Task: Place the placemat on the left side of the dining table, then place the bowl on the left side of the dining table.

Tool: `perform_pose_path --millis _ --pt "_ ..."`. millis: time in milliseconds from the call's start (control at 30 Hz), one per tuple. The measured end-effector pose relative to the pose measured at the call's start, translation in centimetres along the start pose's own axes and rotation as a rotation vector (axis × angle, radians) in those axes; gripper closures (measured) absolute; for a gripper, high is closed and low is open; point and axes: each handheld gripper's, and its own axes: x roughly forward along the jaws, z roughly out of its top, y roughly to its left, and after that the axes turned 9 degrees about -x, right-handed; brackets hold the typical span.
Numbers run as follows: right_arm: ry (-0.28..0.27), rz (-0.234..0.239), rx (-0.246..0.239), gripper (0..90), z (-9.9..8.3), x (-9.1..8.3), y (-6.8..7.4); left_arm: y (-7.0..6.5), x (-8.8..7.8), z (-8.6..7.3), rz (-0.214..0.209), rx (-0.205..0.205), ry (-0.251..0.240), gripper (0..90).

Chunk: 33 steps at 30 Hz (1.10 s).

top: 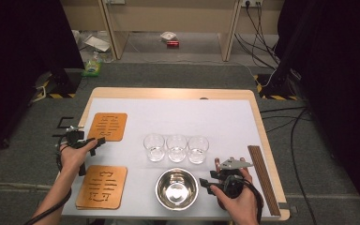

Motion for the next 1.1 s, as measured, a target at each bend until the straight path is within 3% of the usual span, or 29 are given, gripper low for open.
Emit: perform_pose_path --millis 100,267,467,667,800,1100 --pt "0.0 -0.004 0.007 44.8 -0.1 0.0 -0.5 -0.6 -0.4 -0.2 -0.028 0.012 -0.024 41.8" --pt "-0.009 0.001 0.02 44.8 -0.2 -0.2 -0.8 -2.0 -0.9 -0.2 -0.028 0.058 -0.036 38.3" --pt "-0.012 -0.008 0.026 44.8 -0.5 -0.5 -1.1 -3.4 -0.6 -0.4 -0.07 0.059 -0.008 38.8" --pt "-0.019 -0.011 0.021 44.8 -0.2 -0.7 -1.2 -4.1 -0.7 -0.9 -0.1 0.073 0.007 40.2" --pt "-0.014 -0.011 0.024 44.8 -0.1 -0.5 -1.4 -4.5 -1.2 -1.1 -0.094 0.088 -0.003 40.3" --pt "-0.003 -0.032 0.025 44.8 0.0 -0.4 -1.4 -5.4 -3.1 -1.3 -0.12 0.123 -0.013 39.9"
